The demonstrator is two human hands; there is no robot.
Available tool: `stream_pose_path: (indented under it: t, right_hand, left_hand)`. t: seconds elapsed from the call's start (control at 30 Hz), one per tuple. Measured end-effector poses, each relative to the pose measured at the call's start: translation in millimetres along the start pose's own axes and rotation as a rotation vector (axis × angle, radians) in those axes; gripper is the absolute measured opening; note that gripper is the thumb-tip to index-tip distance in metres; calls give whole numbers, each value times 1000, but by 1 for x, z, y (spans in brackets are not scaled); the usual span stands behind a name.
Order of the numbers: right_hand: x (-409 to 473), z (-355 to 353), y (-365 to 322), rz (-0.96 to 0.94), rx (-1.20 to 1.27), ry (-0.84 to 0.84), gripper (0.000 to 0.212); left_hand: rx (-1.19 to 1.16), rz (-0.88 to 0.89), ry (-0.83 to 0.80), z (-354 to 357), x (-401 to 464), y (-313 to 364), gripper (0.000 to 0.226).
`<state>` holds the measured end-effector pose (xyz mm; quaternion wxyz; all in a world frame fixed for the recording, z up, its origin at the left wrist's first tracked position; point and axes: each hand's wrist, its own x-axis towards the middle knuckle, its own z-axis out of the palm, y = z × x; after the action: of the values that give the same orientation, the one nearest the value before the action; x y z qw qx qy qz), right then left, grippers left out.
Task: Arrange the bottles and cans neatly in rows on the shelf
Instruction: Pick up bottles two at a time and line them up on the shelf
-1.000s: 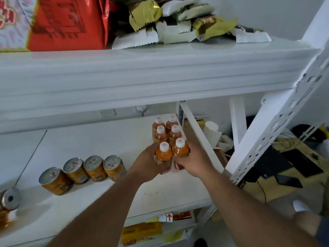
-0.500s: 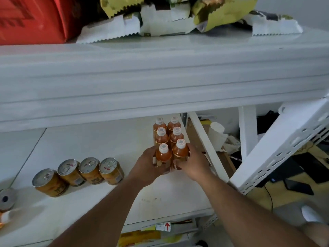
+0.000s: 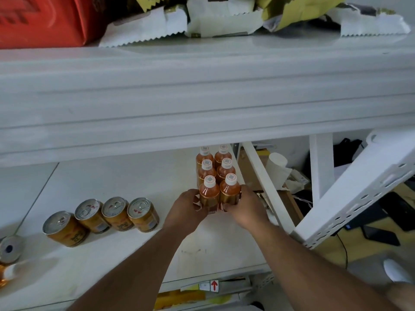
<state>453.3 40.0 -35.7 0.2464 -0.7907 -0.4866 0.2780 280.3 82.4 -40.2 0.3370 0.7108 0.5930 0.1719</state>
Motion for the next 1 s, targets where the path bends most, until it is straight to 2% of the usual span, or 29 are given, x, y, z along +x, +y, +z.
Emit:
stream_pose_path:
  t: [0.13, 0.23, 0.37, 0.47, 0.63, 0.73, 0.87, 1.0]
  right_hand:
    - [-2, 1, 0, 16, 29, -20, 46]
    - [-8, 1, 1, 41, 29, -52, 41]
    - [-23, -2, 1, 125, 10, -76, 64]
    - [-36, 0, 5, 134, -9, -57, 65]
    - [-64, 3, -1, 42, -186, -41, 58]
    - [-79, 0, -11, -65, -354, -140, 61]
    - [-100, -8, -27, -239, -523, -189, 67]
    - [-127, -16, -35, -354, -557, -206, 73]
  left_hand:
    - [2, -23, -3, 2, 0, -1, 53]
    - [5, -54, -2, 2, -1, -2, 64]
    - [39, -49, 24, 0, -14, -5, 71]
    - [153, 24, 46, -4, -29, -9, 67]
    - [350, 116, 44, -12, -53, -11, 69]
    - [481, 145, 45, -21, -71, -9, 70]
    - [571, 121, 79, -32, -100, -3, 70]
    - [593, 63, 76, -40, -141, 5, 72]
